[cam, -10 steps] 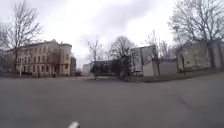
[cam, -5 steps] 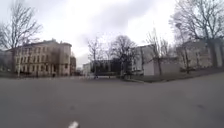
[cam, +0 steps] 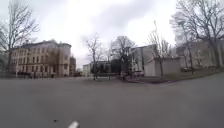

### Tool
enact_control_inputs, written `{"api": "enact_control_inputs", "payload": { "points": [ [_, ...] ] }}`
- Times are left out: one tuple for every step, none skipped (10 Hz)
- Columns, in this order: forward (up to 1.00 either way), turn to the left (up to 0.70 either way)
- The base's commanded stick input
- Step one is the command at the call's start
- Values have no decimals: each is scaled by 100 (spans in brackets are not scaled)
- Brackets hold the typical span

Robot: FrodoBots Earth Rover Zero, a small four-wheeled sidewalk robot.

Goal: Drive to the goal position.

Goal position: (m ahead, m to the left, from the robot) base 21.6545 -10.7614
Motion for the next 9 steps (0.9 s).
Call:
{"api": "enact_control_inputs", "payload": {
  "points": [
    [100,0],
    [100,0],
    [100,0],
    [100,0],
    [100,0],
    [100,0],
    [100,0],
    [100,0],
    [100,0]
  ]
}}
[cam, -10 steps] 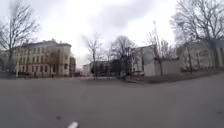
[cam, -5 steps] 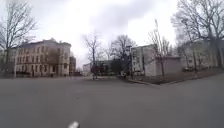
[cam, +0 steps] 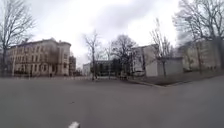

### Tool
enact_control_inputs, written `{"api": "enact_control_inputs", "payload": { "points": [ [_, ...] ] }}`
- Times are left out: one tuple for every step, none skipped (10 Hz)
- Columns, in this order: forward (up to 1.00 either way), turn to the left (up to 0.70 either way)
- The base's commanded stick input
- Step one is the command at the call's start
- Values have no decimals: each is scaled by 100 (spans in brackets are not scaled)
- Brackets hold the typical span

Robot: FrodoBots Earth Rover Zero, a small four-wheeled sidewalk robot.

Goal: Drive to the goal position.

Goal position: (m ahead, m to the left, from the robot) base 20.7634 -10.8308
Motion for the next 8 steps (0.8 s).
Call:
{"api": "enact_control_inputs", "payload": {
  "points": [
    [100,0],
    [100,0],
    [100,0],
    [100,0],
    [100,0],
    [100,0],
    [100,0],
    [100,0]
  ]
}}
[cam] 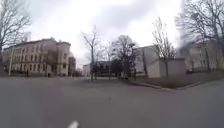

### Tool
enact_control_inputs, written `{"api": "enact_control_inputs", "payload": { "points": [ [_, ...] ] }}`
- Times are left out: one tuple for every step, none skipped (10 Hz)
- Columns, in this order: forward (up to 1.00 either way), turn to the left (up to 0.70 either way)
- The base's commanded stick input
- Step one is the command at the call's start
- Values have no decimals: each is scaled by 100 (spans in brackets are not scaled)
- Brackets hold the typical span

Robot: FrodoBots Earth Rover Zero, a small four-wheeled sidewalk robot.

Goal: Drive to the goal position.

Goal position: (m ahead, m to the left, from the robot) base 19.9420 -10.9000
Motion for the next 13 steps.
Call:
{"api": "enact_control_inputs", "payload": {
  "points": [
    [100,0],
    [100,0],
    [100,0],
    [100,0],
    [100,0],
    [100,0],
    [100,0],
    [100,0],
    [100,0],
    [100,0],
    [100,0],
    [100,0],
    [100,0]
  ]
}}
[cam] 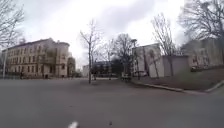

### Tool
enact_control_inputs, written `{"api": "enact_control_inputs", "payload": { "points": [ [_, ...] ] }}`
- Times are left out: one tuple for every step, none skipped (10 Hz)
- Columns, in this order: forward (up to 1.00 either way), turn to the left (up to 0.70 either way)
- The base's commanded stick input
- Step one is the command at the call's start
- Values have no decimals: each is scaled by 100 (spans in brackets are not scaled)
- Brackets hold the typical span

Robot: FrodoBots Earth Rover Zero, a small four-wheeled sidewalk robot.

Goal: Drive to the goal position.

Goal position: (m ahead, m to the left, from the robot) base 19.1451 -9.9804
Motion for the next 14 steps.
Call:
{"api": "enact_control_inputs", "payload": {
  "points": [
    [100,0],
    [100,0],
    [100,0],
    [100,0],
    [100,0],
    [100,0],
    [100,0],
    [100,0],
    [100,0],
    [100,0],
    [100,0],
    [100,0],
    [100,0],
    [100,0]
  ]
}}
